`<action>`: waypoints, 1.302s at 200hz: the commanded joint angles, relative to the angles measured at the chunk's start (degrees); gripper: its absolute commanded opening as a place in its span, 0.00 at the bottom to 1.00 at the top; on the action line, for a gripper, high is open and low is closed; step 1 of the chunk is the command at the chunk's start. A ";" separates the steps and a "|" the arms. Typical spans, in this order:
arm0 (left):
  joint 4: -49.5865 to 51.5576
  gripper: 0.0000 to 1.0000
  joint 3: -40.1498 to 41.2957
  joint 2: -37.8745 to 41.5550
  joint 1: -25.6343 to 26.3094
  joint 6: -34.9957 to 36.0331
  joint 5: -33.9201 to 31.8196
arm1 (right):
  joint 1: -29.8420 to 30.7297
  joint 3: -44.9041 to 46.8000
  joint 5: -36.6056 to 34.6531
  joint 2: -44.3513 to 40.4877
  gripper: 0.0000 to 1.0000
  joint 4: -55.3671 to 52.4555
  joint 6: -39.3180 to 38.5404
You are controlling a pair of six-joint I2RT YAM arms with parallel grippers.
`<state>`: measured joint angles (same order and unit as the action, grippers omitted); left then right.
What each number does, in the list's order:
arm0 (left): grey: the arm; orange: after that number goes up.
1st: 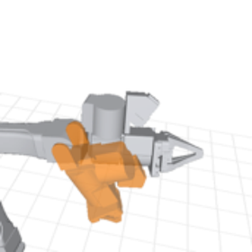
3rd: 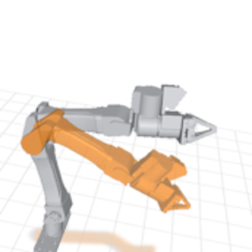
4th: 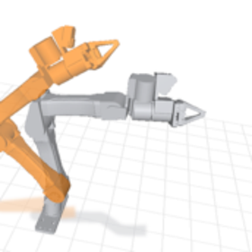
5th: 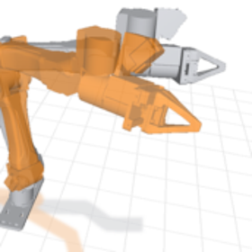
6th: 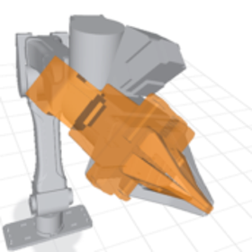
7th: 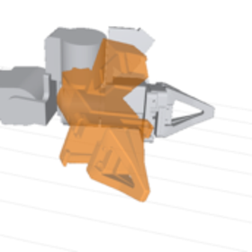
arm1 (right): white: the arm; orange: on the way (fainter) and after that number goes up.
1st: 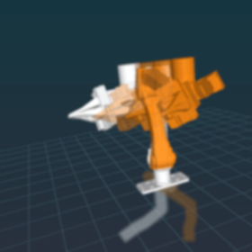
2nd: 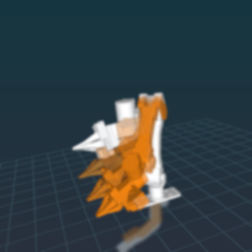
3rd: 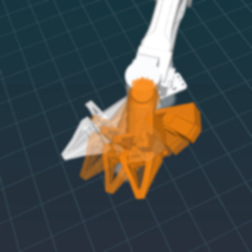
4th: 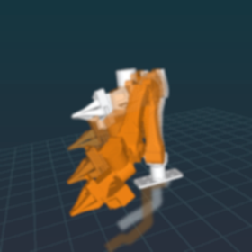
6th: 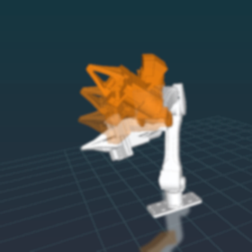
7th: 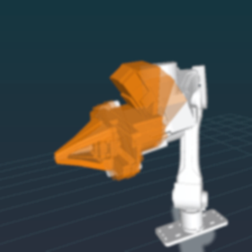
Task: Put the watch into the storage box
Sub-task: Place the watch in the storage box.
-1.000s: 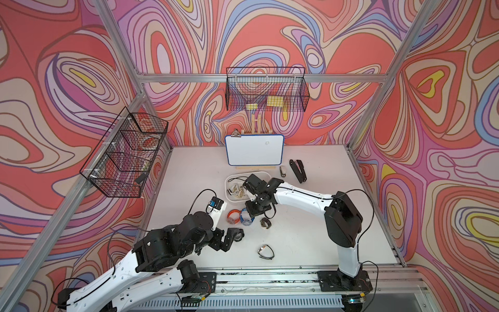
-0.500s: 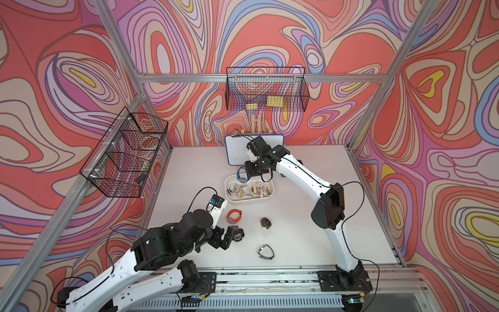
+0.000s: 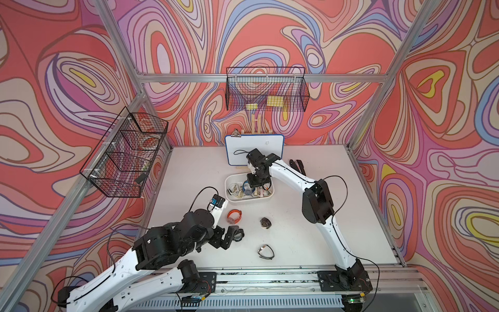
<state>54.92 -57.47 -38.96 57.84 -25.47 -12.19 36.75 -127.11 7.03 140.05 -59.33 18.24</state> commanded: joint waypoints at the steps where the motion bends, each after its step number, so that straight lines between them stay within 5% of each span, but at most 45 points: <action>1: 0.63 0.98 0.87 0.11 0.34 -0.14 -0.36 | 0.11 2.39 0.48 -2.36 0.00 -0.08 -1.31; 82: -0.29 0.99 2.10 -0.70 0.34 -0.26 -0.72 | 1.41 4.06 1.07 -3.21 0.00 -1.49 -2.99; 135: 0.01 0.99 1.93 -0.81 0.34 -0.76 -0.91 | 1.39 6.51 2.60 -9.30 0.37 2.88 -0.80; 227: 0.44 0.99 1.73 -0.43 0.34 -1.77 -1.92 | 1.39 10.27 11.46 -16.82 0.41 7.65 0.66; 250: 0.78 1.00 2.28 -0.28 0.34 -2.87 -3.95 | 1.39 16.56 16.84 -21.15 0.42 13.95 1.39; 260: 1.50 1.00 2.19 -1.03 0.34 -3.93 -4.57 | 1.41 21.72 18.67 -24.75 0.50 18.31 1.88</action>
<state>54.89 -55.88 -39.70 57.84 -27.16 -13.87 37.91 -113.01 18.92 122.50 -49.47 19.05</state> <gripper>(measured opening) 0.996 0.431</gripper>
